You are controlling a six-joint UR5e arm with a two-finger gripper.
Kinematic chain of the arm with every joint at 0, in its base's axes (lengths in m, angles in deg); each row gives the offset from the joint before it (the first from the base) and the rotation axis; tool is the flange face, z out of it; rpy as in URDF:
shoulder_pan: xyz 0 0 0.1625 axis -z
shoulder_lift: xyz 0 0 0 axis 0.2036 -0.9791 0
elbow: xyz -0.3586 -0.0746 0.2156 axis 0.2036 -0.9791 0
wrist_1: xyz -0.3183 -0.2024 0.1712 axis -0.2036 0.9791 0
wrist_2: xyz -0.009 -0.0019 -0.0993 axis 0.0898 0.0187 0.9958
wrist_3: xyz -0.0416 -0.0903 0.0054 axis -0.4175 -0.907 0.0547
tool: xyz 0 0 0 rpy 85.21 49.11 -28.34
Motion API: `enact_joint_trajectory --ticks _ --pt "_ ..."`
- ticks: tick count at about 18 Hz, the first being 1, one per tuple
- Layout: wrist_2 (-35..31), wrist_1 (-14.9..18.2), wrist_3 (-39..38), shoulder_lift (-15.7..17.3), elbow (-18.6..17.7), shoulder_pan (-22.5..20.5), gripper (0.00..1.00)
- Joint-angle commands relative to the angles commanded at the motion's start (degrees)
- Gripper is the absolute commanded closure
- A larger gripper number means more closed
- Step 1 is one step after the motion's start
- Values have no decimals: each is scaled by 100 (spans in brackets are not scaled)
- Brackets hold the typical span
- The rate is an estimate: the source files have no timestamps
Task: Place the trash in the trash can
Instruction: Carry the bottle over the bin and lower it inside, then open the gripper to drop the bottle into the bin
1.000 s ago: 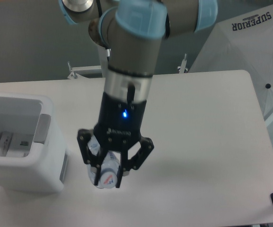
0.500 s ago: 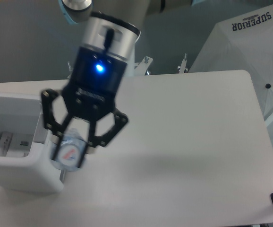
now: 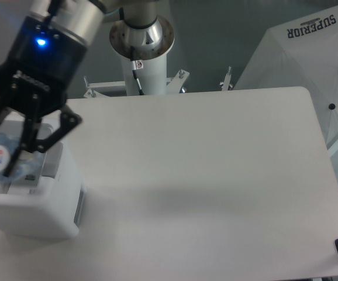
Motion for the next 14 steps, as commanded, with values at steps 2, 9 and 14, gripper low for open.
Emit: enact_joint_trajectory --ticks 2,9,14 --pt "0 -9 44 44 -185 35 100" --pt "-17 -9 342 1 -528 273 89" --pt "-26 -18 624 -43 -766 343 84"
